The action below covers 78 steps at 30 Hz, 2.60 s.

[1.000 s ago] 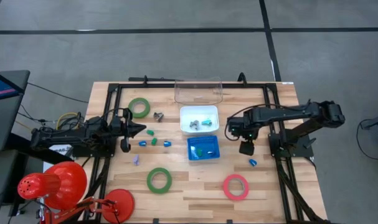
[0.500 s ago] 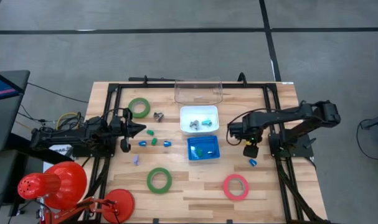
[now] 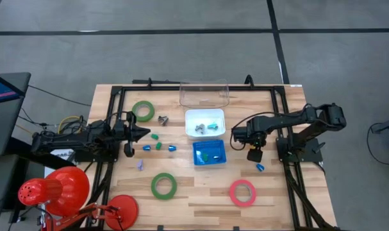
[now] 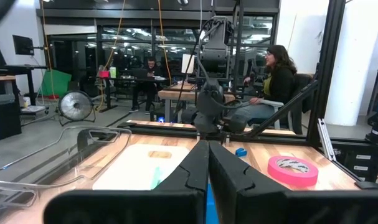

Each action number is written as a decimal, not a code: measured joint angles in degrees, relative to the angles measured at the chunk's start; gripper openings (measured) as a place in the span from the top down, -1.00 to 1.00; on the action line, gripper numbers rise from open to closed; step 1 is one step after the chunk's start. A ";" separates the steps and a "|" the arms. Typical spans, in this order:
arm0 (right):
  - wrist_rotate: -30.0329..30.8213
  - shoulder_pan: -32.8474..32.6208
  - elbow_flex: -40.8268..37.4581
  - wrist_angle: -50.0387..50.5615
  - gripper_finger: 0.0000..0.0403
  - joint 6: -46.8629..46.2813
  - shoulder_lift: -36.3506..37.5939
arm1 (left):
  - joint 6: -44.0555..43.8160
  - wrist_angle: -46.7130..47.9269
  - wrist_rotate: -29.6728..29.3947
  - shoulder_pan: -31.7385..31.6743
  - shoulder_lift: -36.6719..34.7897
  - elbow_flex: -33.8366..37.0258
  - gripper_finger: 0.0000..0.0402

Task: Pick and place Stapler, Stapler remover, tape
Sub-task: Put the yellow stapler into the blue bin

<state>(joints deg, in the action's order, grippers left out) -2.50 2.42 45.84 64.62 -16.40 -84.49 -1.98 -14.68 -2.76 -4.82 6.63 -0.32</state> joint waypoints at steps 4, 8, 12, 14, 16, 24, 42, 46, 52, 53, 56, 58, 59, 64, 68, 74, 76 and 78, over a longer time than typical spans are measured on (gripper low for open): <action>1.68 0.01 0.00 -1.64 -0.33 -0.04 0.00 | -0.02 0.00 0.00 -0.02 0.02 0.00 0.98; 1.70 0.00 0.00 -4.43 -0.33 -0.13 0.00 | 0.00 0.00 0.00 0.00 0.02 0.00 0.98; 2.60 0.00 0.02 -5.40 -0.33 -0.46 0.00 | -0.01 0.00 0.00 0.00 0.02 0.00 0.98; 2.96 0.03 0.00 -5.40 -0.33 -0.43 -0.12 | -0.01 0.00 0.00 -0.01 0.02 0.00 0.98; 4.60 0.32 -0.58 -5.53 -0.33 -0.35 -0.31 | -0.02 0.00 0.00 0.00 0.02 0.00 0.98; 5.36 1.88 -3.02 -6.15 -0.33 -0.35 -1.07 | 0.00 0.06 0.00 -0.02 0.15 0.00 0.98; 3.46 2.64 -3.01 -8.63 -0.31 -0.59 -1.05 | -0.01 -0.02 0.00 -0.01 0.28 -0.02 0.98; 2.92 2.62 -3.02 -8.00 -0.31 -0.83 -1.05 | -0.02 -0.04 0.00 -0.02 0.28 -0.02 0.98; 2.32 2.49 -3.00 -8.07 -0.31 -1.61 -1.05 | 0.00 -0.13 0.00 -0.02 0.28 -0.02 0.98; 2.32 2.49 -3.01 -8.06 -0.31 -1.62 -1.05 | -0.02 -0.15 0.00 -0.02 0.28 -0.02 0.98; 2.34 2.49 -3.01 -8.06 -0.31 -1.64 -1.05 | -0.01 -0.23 0.00 -0.02 0.28 -0.02 0.98; 2.32 2.49 -3.00 -8.06 -0.31 -1.68 -1.05 | -0.01 -0.26 0.00 -0.02 0.28 -0.02 0.98; 2.33 2.49 -3.02 -8.08 -0.31 -1.74 -1.05 | 0.00 -0.28 0.00 0.00 0.28 -0.02 0.98; 2.32 2.49 -2.99 -8.35 -0.31 -1.70 -1.05 | 0.00 -0.46 0.00 -0.02 0.28 -0.02 0.98; 0.86 2.51 -3.01 -8.29 -0.31 -1.67 -1.05 | 0.00 -0.46 0.00 -0.02 0.28 -0.02 0.98; -0.57 2.55 -2.99 -8.11 -0.31 -1.68 -1.05 | -0.01 -0.48 -0.01 -0.01 0.28 -0.02 0.98; -0.52 2.78 -3.02 -8.13 -0.31 -1.68 -1.05 | 0.00 -0.53 0.00 -0.02 0.28 -0.02 0.98; -0.26 3.02 -3.03 -8.33 -0.31 -1.65 -1.05 | -0.02 -0.60 0.00 0.00 0.28 -0.02 0.98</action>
<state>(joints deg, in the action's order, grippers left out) -2.77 5.43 42.82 56.29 -18.05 -85.54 -2.00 -15.27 -2.76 -4.82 6.92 -0.34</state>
